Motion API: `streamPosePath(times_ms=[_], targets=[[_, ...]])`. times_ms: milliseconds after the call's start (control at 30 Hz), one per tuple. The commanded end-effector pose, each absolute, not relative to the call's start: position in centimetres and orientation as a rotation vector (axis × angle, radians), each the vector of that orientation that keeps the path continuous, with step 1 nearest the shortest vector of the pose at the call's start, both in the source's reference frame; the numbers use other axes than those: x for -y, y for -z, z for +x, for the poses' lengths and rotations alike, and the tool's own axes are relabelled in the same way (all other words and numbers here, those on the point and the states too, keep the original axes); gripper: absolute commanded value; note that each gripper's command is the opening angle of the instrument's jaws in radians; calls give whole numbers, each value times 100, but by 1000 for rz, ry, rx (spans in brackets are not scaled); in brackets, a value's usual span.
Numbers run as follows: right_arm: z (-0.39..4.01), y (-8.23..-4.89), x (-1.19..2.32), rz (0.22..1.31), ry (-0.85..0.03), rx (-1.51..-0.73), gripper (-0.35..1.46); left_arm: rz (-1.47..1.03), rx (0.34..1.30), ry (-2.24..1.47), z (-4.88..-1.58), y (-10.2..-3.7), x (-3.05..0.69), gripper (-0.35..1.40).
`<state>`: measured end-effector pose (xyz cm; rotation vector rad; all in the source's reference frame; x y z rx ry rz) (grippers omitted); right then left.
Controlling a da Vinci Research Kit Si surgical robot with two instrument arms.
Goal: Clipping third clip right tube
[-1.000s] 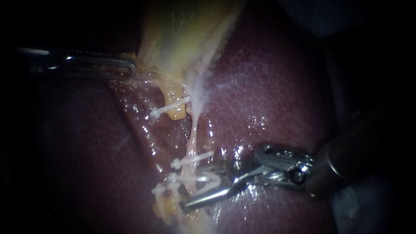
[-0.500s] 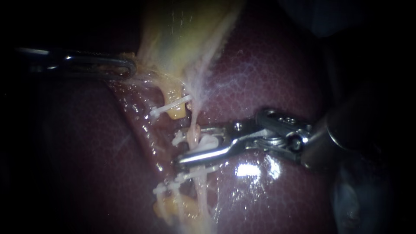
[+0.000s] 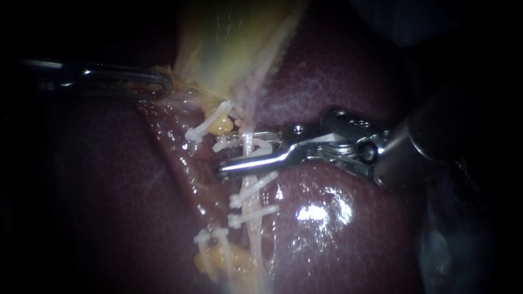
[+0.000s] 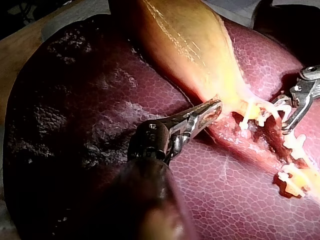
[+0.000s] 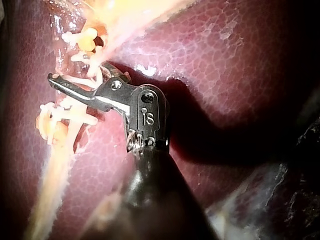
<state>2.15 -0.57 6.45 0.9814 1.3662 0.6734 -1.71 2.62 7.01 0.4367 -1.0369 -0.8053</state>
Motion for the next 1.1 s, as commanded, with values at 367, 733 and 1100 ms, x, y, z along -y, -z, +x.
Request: streamPosePath(times_ms=[367,733,1100], targets=[[213,-625,48,1022,-777,-1451,50,436,1037,805,-172,-702,-262,-35],[200,-617,41,1012,-809,-1439,14,436,1037,805,-172,-702,-262,-35],[191,-618,40,1073,-882,-1374,-35,436,1037,806,-172,-702,-262,-35]])
